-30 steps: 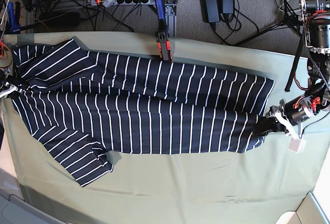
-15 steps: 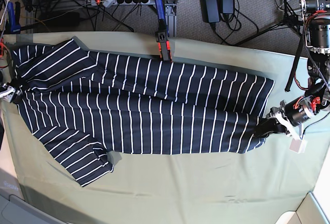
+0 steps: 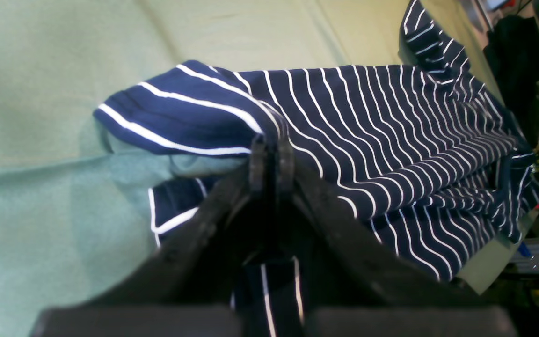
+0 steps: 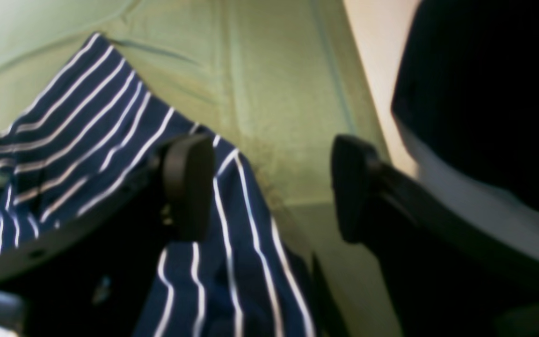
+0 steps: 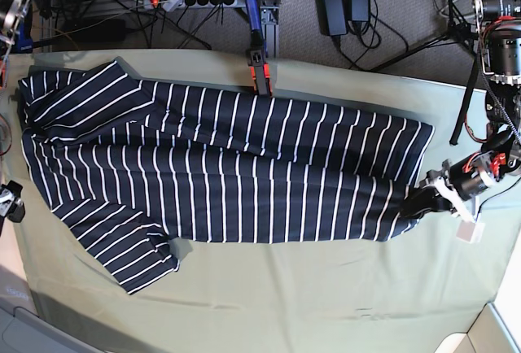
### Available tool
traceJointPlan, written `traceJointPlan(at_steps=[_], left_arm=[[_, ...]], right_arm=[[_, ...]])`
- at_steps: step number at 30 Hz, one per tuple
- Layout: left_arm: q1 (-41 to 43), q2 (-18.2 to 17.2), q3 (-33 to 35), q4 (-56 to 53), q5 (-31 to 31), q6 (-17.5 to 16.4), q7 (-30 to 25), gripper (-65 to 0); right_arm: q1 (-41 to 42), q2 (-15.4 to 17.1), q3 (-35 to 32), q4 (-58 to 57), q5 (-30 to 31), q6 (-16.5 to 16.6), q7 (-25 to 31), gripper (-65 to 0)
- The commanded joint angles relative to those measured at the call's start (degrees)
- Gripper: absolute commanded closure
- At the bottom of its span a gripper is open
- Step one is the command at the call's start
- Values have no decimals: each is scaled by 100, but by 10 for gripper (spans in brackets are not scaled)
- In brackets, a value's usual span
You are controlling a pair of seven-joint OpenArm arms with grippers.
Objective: Fold the T-shirt properly
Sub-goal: 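Lower the folded hem onto the shirt and loosen both grippers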
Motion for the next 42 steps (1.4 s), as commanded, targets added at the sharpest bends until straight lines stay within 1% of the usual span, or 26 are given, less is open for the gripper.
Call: traceJointPlan(at_steps=[1, 6, 9, 12, 19, 24, 25, 26, 27, 28, 30, 31, 38, 40, 42], left_arm=[[-122, -98, -39, 101, -116, -154, -127, 0], [-122, -98, -39, 101, -118, -154, -98, 0], [-122, -98, -39, 101, -127, -154, -92, 0], [-125, -98, -39, 103, -142, -154, -94, 0], [-125, -98, -39, 101, -160, -154, -94, 0], [-122, -98, -39, 101, -155, -154, -92, 0], [-122, -98, -39, 101, -157, -154, -92, 0], [-122, -98, -39, 101, -157, -154, -94, 0], [-122, -98, -39, 101, -157, -154, -94, 0], [-122, -98, -39, 101, -157, -154, -96, 0], [-122, -98, -39, 101, -157, -154, -94, 0], [-122, -96, -39, 101, -160, -154, -96, 0], [-122, -98, -39, 101, -160, -154, -94, 0], [-122, -101, -39, 101, -157, -154, -90, 0], [-122, -101, -39, 111, -162, -154, -92, 0]], right_arm=[[234, 72, -26, -116, -37, 299, 181, -392], [763, -271, -98, -1224, -295, 299, 623, -392], [831, -437, -101, -1578, -520, 306, 833, -392], [824, -608, -103, -1637, -776, 304, 901, -392], [826, -907, -103, -1635, -800, 328, 898, -392], [826, -966, -103, -1635, -798, 326, 901, -389], [826, -962, -103, -1633, -802, 326, 901, -377], [826, -962, -103, -1631, -802, 326, 901, -335], [826, -964, -103, -1628, -802, 326, 909, -270], [824, -964, -103, -1628, -800, 326, 966, -189], [824, -964, -103, -1628, -798, 326, 1147, -9], [824, -964, -103, -1628, -796, 326, 1169, 0], [758, -962, -103, -1366, -776, 330, 1088, 0], [621, -946, -103, -1069, -634, 352, 903, 0], [426, -914, -101, -675, -415, 352, 577, 0]])
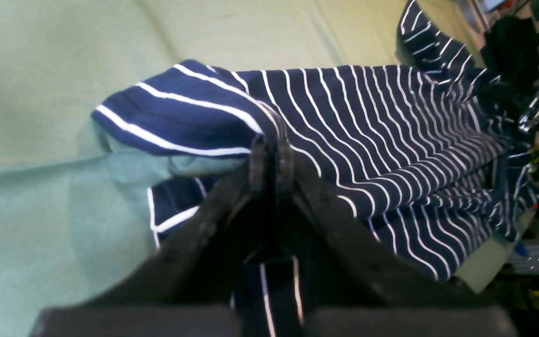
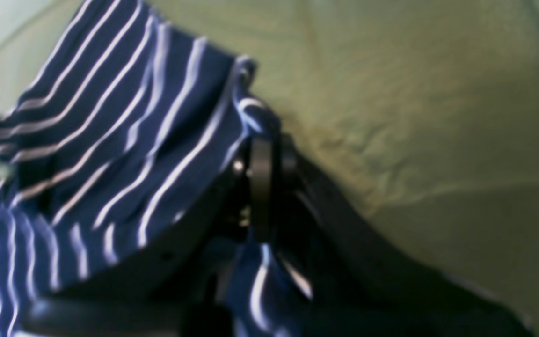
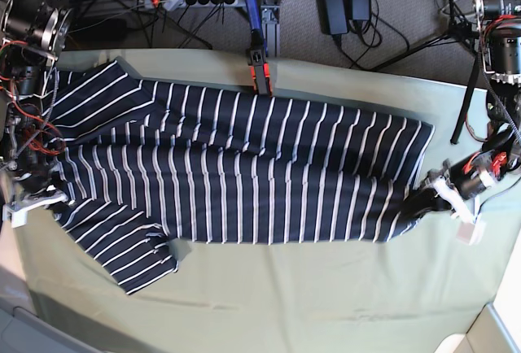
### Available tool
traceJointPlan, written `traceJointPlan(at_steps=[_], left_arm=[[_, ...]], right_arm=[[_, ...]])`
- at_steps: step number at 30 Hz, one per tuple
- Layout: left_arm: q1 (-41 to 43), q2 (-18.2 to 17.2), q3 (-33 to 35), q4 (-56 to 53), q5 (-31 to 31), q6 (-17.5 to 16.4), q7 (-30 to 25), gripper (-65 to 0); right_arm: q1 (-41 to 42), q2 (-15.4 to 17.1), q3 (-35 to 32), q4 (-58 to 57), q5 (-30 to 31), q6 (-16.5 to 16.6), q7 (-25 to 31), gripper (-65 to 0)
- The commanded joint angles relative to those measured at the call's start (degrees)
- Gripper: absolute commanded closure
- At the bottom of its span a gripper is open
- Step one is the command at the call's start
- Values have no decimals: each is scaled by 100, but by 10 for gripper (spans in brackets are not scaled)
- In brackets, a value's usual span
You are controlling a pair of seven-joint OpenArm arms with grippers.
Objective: Fold the T-shirt properly
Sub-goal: 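Lower the folded hem onto the shirt and loosen both grippers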
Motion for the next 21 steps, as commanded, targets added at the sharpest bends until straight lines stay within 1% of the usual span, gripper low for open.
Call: traceJointPlan(at_steps=[1, 3, 10, 16, 18, 21], left_arm=[[-122, -96, -39, 129, -127, -156, -76, 0], [-120, -96, -39, 203, -131, -156, 33, 0], [286, -114, -39, 868, -31, -156, 31, 0], [529, -151, -42, 1075, 184, -156, 37, 0], [525, -208, -46, 1075, 282, -156, 52, 0], [527, -345, -46, 1075, 260, -156, 50, 0]], right_arm=[[-7, 164, 24, 313, 166, 334, 20, 0], [-306, 223, 24, 772, 216, 337, -103, 0], [-1482, 516, 162, 2041, 260, 334, -101, 0], [-2009, 551, 713, 2463, 570, 337, -195, 0], [-2127, 586, 872, 2490, 693, 337, -210, 0], [-2273, 715, 940, 2490, 787, 341, -216, 0]])
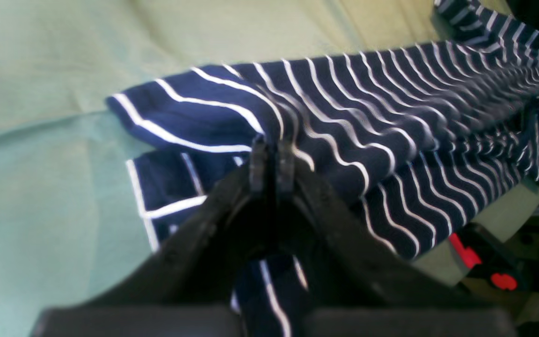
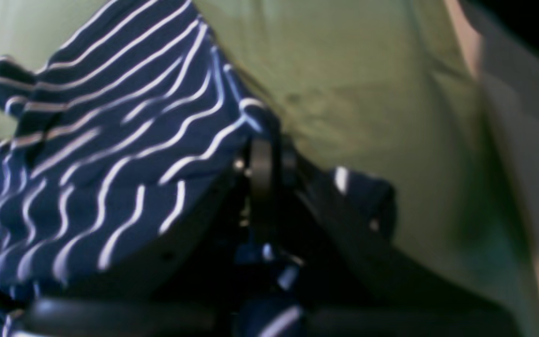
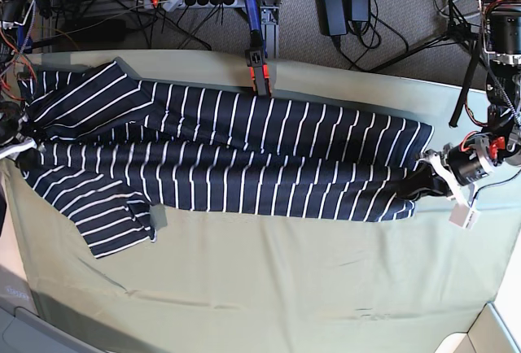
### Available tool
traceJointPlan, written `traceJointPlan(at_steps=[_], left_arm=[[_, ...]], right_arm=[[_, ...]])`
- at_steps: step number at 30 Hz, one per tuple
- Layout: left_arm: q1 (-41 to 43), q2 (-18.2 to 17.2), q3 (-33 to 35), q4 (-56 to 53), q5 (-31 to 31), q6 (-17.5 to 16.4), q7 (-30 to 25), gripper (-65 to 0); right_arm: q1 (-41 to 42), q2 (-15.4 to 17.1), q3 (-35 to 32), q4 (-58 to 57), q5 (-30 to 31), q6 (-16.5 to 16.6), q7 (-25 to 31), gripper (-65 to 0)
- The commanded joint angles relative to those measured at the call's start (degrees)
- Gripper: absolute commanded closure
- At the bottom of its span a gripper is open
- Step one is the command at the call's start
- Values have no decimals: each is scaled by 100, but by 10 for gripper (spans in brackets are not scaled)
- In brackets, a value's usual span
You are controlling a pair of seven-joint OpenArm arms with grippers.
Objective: Fold the T-shirt properly
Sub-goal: 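Lower the folded hem onto the shirt and loosen both grippers, then grasp the folded shirt's sleeve end with the right gripper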
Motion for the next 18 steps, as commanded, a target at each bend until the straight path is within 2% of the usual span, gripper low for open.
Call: traceJointPlan(at_steps=[1, 7, 15, 16, 18], left_arm=[[-109, -170, -48, 96, -87, -152, -105, 0], [-103, -315, -48, 96, -111, -152, 101, 0], [-11, -313, -48, 96, -365, -152, 216, 0], [-13, -313, -48, 96, -396, -152, 216, 0], [-13, -310, -48, 96, -457, -152, 216, 0]], right_arm=[[55, 203, 70, 101, 42, 332, 140, 0], [-17, 275, 70, 96, 76, 337, -142, 0], [-13, 273, 70, 90, 76, 334, -116, 0], [-13, 275, 70, 90, 61, 334, -83, -61], [2, 275, 70, 90, 4, 323, -72, -259]])
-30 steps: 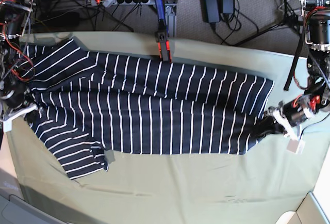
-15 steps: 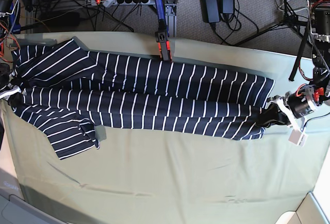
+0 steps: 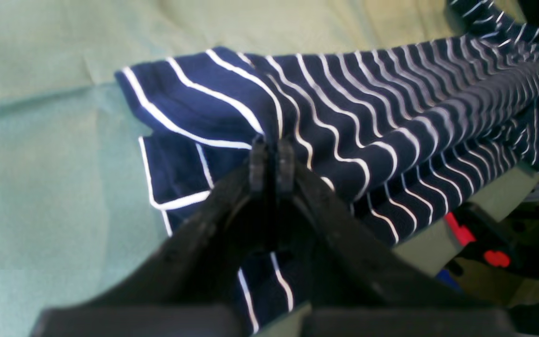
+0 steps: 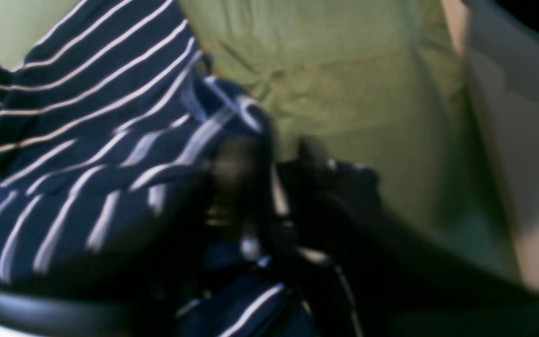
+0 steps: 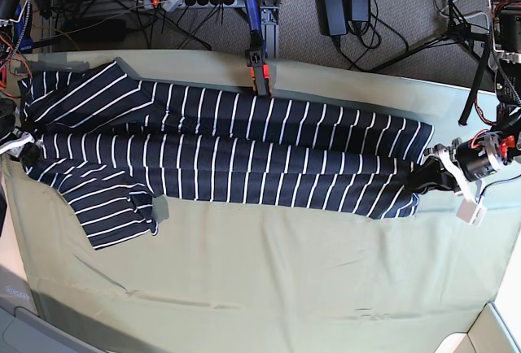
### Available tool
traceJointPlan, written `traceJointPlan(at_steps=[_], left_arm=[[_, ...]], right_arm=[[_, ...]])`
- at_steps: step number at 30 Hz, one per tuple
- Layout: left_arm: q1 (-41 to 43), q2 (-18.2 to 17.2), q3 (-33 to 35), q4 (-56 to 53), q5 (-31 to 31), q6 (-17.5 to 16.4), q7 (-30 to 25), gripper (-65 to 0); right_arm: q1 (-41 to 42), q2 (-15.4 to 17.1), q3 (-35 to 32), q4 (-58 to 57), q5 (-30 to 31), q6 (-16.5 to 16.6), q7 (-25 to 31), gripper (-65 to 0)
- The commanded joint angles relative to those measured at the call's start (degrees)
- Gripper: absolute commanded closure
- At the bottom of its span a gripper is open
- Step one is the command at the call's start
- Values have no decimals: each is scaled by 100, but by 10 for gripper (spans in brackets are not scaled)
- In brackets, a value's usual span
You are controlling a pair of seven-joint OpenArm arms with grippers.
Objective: Fold the T-shirt properly
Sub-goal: 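Grasp the folded shirt's sleeve end with the right gripper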
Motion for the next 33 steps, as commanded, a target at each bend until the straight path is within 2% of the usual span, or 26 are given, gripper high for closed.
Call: traceJointPlan(at_steps=[1, 2, 3, 6, 12, 17, 24, 29, 33], left_arm=[[-94, -122, -50, 92, -129, -152, -98, 0], [-94, -122, -50, 92, -129, -152, -98, 0], [-94, -120, -50, 92, -129, -152, -101, 0], [-94, -122, -50, 94, -125, -152, -98, 0], [-92, -120, -50, 118, -127, -152, -94, 0], [-94, -122, -50, 247, -127, -152, -96, 0], [-94, -118, -50, 273, -149, -152, -96, 0], [-94, -90, -48, 273, -166, -152, -98, 0], [-94, -92, -48, 273, -166, -152, -96, 0]], right_arm=[[79, 186, 68, 85, 24, 323, 151, -343], [101, 188, 68, 85, 26, 323, 162, -398], [116, 190, 68, 87, 28, 323, 232, -422], [236, 186, 68, 87, 35, 323, 479, -422], [903, 181, 68, 26, 4, 323, 442, -422], [1668, 181, -48, -785, -33, 323, 433, -422], [2653, 48, -981, -2358, -105, 326, 833, -422], [2865, -238, -1596, -2529, -337, 323, 844, -422], [2846, -466, -1766, -2531, -400, 326, 802, -422]])
